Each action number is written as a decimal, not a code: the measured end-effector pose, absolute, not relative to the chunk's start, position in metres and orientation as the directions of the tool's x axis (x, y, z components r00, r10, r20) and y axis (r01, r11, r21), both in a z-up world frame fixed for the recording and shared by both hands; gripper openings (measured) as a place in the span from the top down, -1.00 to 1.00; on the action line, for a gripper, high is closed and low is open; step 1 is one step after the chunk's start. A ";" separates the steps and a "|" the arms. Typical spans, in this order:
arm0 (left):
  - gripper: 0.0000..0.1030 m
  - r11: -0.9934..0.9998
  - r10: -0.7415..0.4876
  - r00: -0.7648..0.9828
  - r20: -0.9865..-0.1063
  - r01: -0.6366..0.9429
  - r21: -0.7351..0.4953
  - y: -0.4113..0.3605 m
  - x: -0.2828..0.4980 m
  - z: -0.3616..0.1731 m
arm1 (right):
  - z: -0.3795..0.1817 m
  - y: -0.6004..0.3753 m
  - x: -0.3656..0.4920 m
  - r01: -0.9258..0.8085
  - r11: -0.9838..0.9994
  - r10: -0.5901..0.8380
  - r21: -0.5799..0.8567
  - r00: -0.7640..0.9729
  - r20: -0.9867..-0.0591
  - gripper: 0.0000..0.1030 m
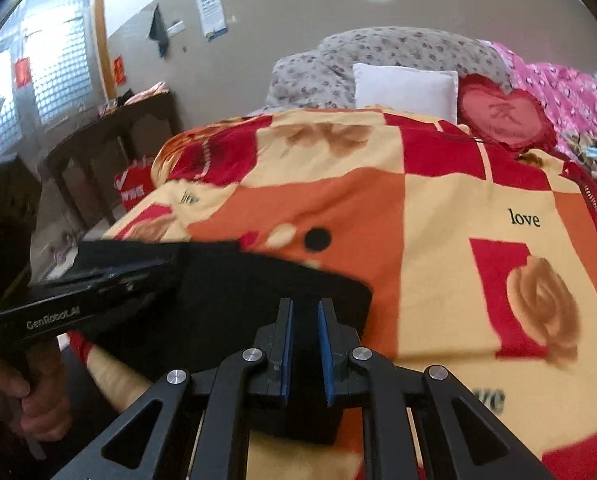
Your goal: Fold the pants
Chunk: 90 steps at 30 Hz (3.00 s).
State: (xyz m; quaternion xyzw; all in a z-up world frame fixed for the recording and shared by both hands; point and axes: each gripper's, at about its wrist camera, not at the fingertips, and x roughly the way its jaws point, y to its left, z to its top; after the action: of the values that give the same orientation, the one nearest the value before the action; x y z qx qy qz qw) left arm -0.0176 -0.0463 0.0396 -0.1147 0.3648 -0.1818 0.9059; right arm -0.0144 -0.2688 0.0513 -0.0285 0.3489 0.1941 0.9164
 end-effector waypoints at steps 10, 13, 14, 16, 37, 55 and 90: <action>0.82 0.916 -0.394 0.650 -0.649 0.219 -0.337 -0.044 -0.016 0.020 | 0.024 -0.262 -0.015 -0.396 0.915 0.335 0.081 0.630 -0.700 0.76; 0.81 0.913 -0.392 0.681 -0.618 0.209 -0.349 -0.038 -0.027 0.028 | 0.046 -0.263 -0.020 -0.375 0.919 0.362 0.125 0.673 -0.645 0.76; 0.81 0.916 -0.386 0.696 -0.605 0.209 -0.343 -0.036 -0.030 0.029 | 0.050 -0.261 -0.023 -0.389 0.912 0.377 0.126 0.679 -0.629 0.76; 0.82 0.917 -0.382 0.683 -0.622 0.198 -0.346 -0.035 -0.026 0.019 | 0.046 -0.251 -0.024 -0.419 0.901 0.389 0.112 0.667 -0.636 0.76; 0.81 0.902 -0.402 0.676 -0.618 0.175 -0.396 -0.022 -0.029 0.018 | 0.009 -0.215 -0.011 -0.449 0.888 0.409 0.097 0.677 -0.612 0.74; -0.03 0.693 -0.266 0.817 -0.512 -0.207 -0.691 0.156 -0.144 -0.007 | -0.001 -0.218 -0.029 -0.453 0.891 0.405 0.041 0.748 -0.526 0.73; 0.81 0.920 -0.078 0.908 -0.411 -0.093 -0.380 0.101 -0.120 0.044 | 0.002 -0.220 -0.032 -0.450 0.892 0.408 0.049 0.751 -0.519 0.73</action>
State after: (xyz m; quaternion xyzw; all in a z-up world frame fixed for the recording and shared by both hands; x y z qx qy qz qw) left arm -0.1197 0.1006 0.0438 -0.1994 0.2141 0.0038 0.9563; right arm -0.0323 -0.2203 0.0023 -0.0395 0.2679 0.2293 0.9349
